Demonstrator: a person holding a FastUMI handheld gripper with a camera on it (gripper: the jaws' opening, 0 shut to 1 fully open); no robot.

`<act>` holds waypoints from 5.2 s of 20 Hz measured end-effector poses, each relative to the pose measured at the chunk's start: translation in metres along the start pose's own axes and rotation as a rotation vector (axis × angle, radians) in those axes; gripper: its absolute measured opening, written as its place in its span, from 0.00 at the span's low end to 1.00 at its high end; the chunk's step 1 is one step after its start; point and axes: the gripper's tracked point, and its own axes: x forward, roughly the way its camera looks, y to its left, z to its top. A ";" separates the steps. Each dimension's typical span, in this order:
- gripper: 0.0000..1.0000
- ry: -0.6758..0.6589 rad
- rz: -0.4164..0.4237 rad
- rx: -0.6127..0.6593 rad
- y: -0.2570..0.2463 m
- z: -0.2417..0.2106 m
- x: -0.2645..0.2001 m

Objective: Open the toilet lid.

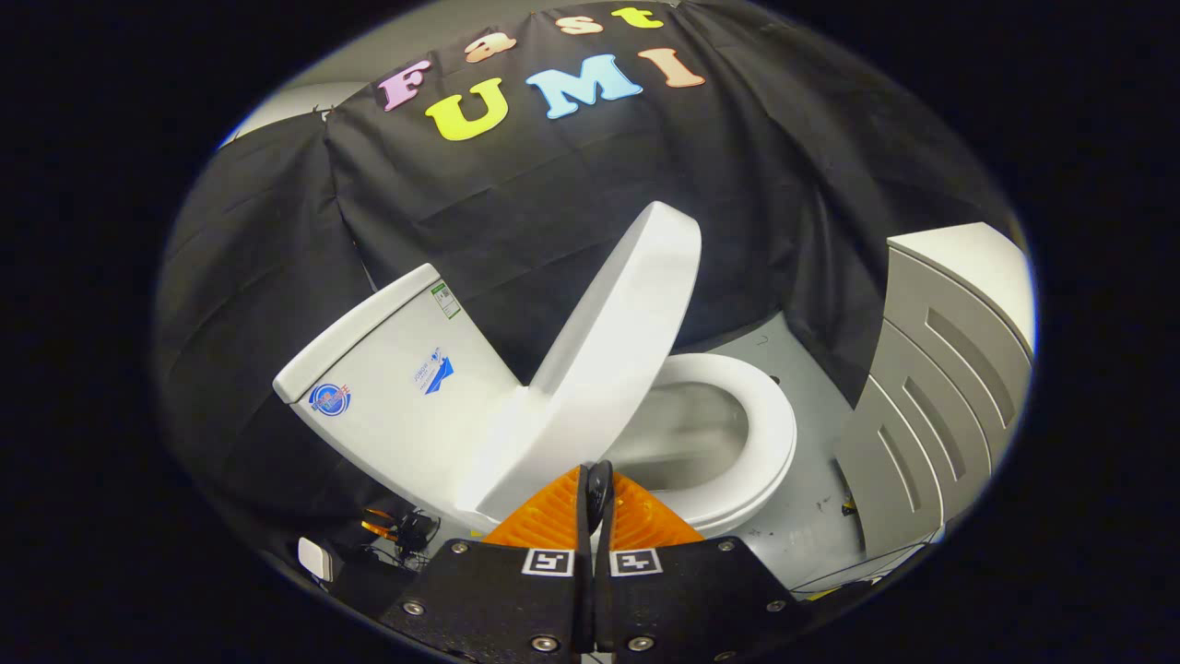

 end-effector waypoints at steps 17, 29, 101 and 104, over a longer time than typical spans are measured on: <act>0.00 -0.139 0.001 -0.257 0.097 0.044 -0.010; 0.00 -0.187 0.042 -0.326 0.172 0.056 -0.002; 0.93 -0.601 0.010 -0.293 0.059 0.144 -0.142; 0.93 -0.590 -0.022 -0.287 0.035 0.132 -0.144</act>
